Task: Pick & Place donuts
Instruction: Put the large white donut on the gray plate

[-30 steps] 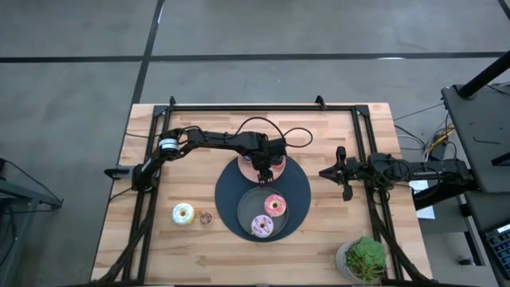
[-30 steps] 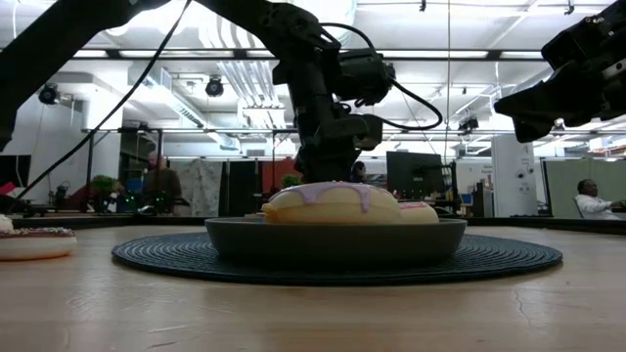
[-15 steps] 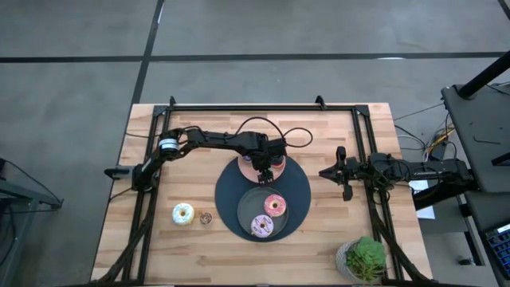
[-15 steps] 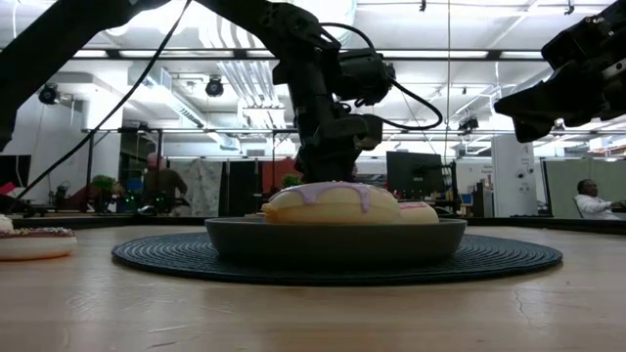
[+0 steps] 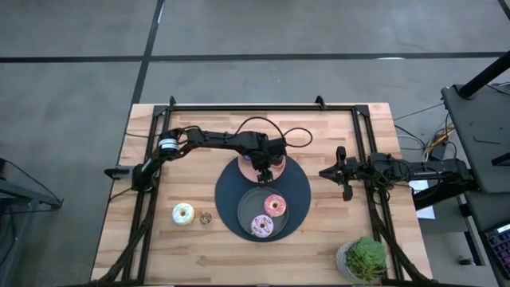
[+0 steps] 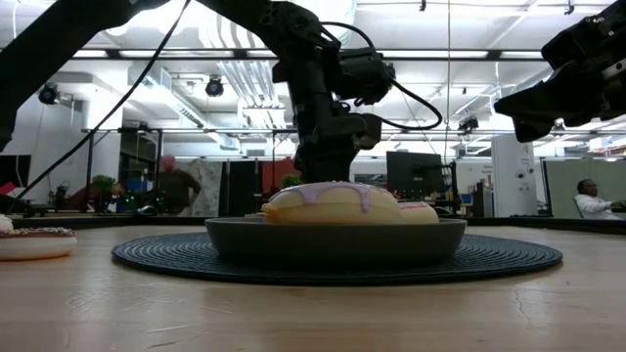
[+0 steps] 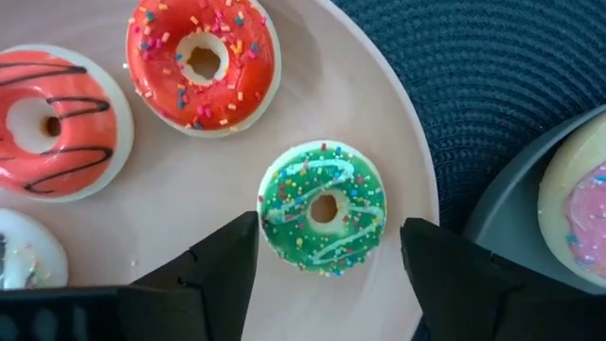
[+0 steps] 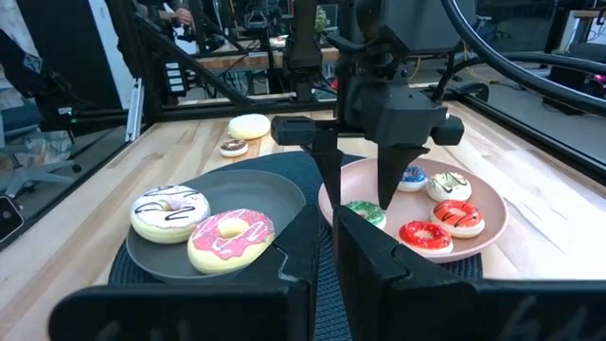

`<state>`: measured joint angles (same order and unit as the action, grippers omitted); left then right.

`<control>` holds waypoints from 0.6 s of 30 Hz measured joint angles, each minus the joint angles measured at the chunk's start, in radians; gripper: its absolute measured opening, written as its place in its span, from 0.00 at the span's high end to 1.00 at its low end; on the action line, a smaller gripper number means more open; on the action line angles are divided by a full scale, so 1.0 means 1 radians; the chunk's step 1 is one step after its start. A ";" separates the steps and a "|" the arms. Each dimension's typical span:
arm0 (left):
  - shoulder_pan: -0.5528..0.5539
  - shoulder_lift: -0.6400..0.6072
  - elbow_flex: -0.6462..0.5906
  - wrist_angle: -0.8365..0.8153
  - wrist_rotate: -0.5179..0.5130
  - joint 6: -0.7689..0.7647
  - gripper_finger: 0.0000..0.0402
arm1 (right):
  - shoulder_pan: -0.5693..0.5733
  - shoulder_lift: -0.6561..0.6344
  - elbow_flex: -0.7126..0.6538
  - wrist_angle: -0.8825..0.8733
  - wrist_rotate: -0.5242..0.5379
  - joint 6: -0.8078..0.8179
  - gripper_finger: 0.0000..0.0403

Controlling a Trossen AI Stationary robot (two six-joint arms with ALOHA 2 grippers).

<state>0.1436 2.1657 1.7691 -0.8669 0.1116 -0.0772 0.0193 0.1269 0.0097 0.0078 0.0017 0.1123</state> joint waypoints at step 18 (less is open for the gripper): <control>-0.020 -0.013 0.266 -0.335 0.000 0.005 0.43 | 0.000 0.000 0.000 0.000 0.000 0.000 0.93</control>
<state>0.1238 2.1530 2.0355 -1.2023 0.1120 -0.0727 0.0193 0.1272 0.0094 0.0078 0.0017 0.1123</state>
